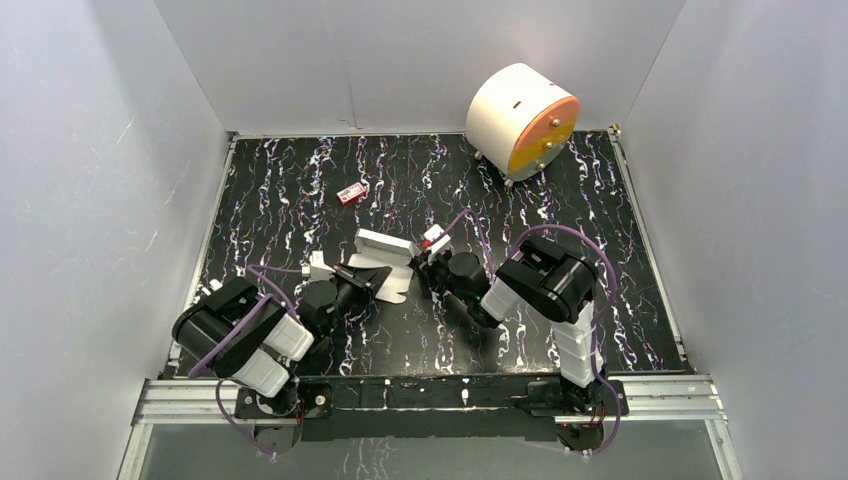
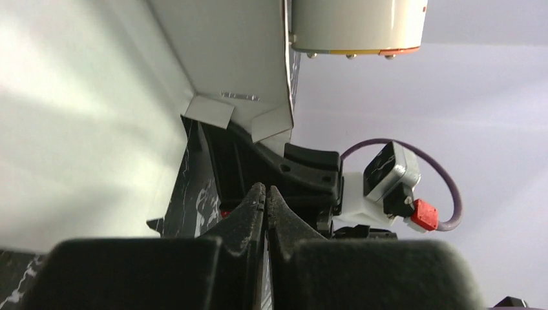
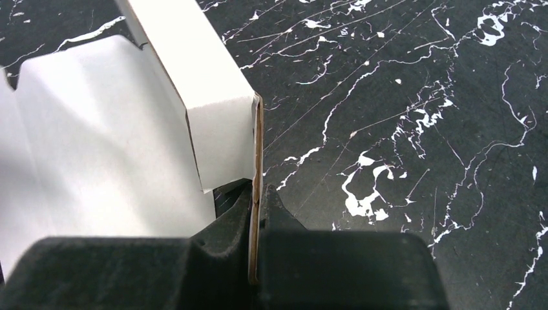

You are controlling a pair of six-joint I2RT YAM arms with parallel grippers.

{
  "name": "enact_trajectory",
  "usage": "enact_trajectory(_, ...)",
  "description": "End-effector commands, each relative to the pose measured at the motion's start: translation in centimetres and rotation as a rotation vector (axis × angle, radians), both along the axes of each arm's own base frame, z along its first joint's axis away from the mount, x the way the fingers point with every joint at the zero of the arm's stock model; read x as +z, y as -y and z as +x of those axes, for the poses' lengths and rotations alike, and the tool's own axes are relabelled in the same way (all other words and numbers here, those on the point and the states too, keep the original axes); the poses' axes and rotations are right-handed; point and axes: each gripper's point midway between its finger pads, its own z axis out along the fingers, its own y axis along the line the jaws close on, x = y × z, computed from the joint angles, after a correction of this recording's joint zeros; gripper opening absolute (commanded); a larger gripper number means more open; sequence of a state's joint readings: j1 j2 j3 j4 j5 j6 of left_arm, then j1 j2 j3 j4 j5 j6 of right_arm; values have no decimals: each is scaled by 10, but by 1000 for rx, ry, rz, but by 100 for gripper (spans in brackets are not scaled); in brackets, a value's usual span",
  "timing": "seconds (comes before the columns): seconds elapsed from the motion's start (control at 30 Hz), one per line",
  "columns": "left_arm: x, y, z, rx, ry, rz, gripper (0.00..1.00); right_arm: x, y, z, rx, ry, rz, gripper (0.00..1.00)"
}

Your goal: Fold the paper box

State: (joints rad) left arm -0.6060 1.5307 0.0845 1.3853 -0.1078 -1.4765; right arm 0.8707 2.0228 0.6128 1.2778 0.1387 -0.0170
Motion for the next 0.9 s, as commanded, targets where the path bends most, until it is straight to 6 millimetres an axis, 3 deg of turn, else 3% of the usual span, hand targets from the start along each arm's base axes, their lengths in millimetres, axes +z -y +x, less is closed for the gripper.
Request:
enact_trajectory(0.0, 8, 5, -7, -18, 42, -15, 0, -5, -5, -2, 51, 38, -41, 0)
enact_trajectory(0.2, 11, -3, -6, 8, 85, 28, 0, -19, -6, -7, 92, 42, -66, 0)
enact_trajectory(0.47, 12, -21, 11, 85, 101, 117, 39, -11, -6, -12, 109, 21, -59, 0)
enact_trajectory(0.6, 16, -30, 24, 106, 104, 118, 50, -10, -10, -16, 135, 21, -56, 0)
enact_trajectory(0.87, 19, -41, 54, 162, 93, 94, 53, -8, -13, -15, 147, 26, -54, 0)
